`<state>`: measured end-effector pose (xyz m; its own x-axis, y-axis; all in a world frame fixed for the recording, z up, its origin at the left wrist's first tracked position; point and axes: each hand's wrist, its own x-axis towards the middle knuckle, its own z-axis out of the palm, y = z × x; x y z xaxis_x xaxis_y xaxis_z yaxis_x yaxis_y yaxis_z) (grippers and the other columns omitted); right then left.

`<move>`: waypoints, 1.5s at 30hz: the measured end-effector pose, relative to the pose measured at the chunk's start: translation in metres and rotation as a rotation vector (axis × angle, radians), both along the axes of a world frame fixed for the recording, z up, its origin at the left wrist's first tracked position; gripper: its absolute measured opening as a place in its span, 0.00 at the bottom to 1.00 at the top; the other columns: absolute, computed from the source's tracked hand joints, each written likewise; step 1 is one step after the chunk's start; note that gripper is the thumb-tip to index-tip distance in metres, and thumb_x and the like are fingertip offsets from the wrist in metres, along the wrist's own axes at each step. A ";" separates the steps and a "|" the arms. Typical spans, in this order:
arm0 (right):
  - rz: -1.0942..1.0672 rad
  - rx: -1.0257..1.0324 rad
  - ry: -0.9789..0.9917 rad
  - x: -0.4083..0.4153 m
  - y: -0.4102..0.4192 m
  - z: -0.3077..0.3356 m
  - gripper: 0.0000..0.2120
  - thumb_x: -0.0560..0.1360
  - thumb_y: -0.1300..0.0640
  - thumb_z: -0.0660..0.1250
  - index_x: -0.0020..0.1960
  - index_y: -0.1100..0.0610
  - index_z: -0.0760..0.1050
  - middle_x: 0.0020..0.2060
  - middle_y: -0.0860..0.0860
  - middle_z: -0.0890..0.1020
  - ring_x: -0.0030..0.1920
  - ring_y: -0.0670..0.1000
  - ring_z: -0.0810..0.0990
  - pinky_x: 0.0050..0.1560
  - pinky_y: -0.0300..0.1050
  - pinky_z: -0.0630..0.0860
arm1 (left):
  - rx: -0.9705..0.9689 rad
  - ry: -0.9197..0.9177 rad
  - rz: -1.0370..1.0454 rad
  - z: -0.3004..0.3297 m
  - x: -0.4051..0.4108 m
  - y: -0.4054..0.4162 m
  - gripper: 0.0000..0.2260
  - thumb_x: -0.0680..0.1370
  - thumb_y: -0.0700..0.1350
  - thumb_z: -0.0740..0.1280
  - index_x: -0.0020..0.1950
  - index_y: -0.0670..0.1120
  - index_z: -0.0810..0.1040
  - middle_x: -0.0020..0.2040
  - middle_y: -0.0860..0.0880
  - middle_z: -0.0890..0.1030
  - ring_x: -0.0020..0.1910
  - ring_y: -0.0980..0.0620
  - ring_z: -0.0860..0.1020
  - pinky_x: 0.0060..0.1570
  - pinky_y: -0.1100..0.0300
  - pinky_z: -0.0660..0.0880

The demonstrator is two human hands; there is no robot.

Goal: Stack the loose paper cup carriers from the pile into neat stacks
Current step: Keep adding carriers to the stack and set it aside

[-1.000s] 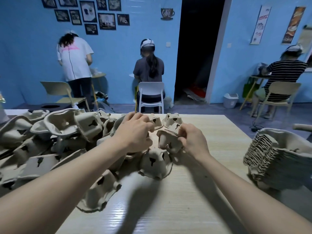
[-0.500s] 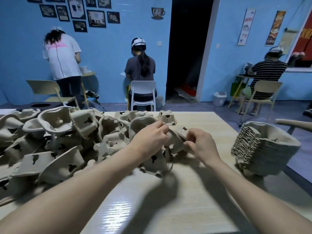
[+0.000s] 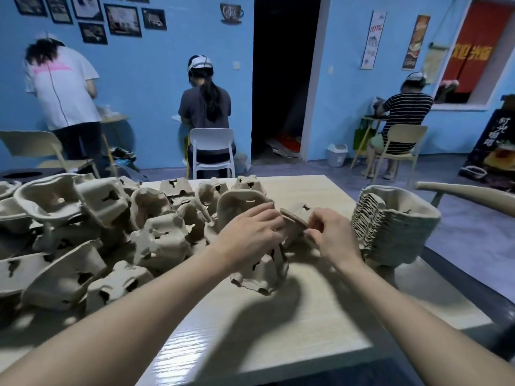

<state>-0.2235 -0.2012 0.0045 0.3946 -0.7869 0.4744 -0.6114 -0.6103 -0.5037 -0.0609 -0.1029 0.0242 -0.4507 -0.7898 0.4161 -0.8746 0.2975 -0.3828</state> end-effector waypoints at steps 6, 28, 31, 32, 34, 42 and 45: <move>-0.034 -0.041 -0.102 -0.010 0.008 0.011 0.11 0.68 0.60 0.73 0.35 0.51 0.70 0.34 0.47 0.75 0.38 0.53 0.74 0.39 0.45 0.68 | 0.033 0.347 0.080 0.010 0.008 0.000 0.09 0.77 0.42 0.64 0.56 0.47 0.80 0.58 0.49 0.78 0.62 0.49 0.73 0.68 0.57 0.61; -0.102 0.149 -0.555 -0.083 0.028 0.073 0.07 0.72 0.59 0.70 0.47 0.55 0.73 0.38 0.47 0.77 0.41 0.52 0.80 0.49 0.54 0.79 | 0.220 1.554 0.148 0.043 -0.082 -0.030 0.08 0.81 0.42 0.61 0.59 0.42 0.70 0.49 0.44 0.79 0.43 0.50 0.80 0.44 0.57 0.81; -0.137 0.098 -0.508 -0.095 0.018 0.081 0.05 0.75 0.56 0.67 0.51 0.53 0.74 0.40 0.44 0.77 0.40 0.44 0.76 0.47 0.46 0.78 | 0.261 1.635 0.055 0.056 -0.090 -0.043 0.07 0.81 0.41 0.60 0.57 0.41 0.72 0.46 0.44 0.78 0.43 0.50 0.79 0.43 0.59 0.80; -0.153 0.071 -0.494 -0.098 0.015 0.085 0.04 0.76 0.56 0.65 0.50 0.53 0.75 0.40 0.45 0.78 0.39 0.43 0.75 0.43 0.39 0.76 | 0.259 1.632 0.027 0.060 -0.093 -0.047 0.08 0.81 0.41 0.60 0.58 0.40 0.72 0.47 0.43 0.78 0.43 0.51 0.79 0.42 0.59 0.80; -0.200 0.044 -0.489 -0.105 0.008 0.091 0.03 0.77 0.57 0.64 0.48 0.54 0.76 0.41 0.47 0.78 0.38 0.44 0.75 0.34 0.29 0.69 | 0.222 1.656 -0.011 0.068 -0.101 -0.055 0.13 0.80 0.43 0.62 0.63 0.40 0.70 0.50 0.43 0.77 0.43 0.53 0.79 0.39 0.64 0.79; -0.438 0.125 -0.587 -0.127 -0.025 0.088 0.05 0.75 0.63 0.65 0.51 0.59 0.75 0.46 0.56 0.80 0.44 0.53 0.79 0.36 0.40 0.76 | 0.260 1.652 -0.034 0.066 -0.141 -0.073 0.21 0.75 0.40 0.69 0.65 0.43 0.66 0.42 0.49 0.76 0.44 0.54 0.78 0.43 0.59 0.80; -0.491 0.130 -0.554 -0.134 -0.032 0.083 0.05 0.75 0.63 0.65 0.51 0.60 0.76 0.45 0.54 0.79 0.42 0.50 0.76 0.29 0.32 0.65 | 0.195 1.634 0.029 0.062 -0.153 -0.085 0.14 0.76 0.41 0.69 0.59 0.44 0.72 0.43 0.48 0.78 0.43 0.49 0.81 0.45 0.54 0.81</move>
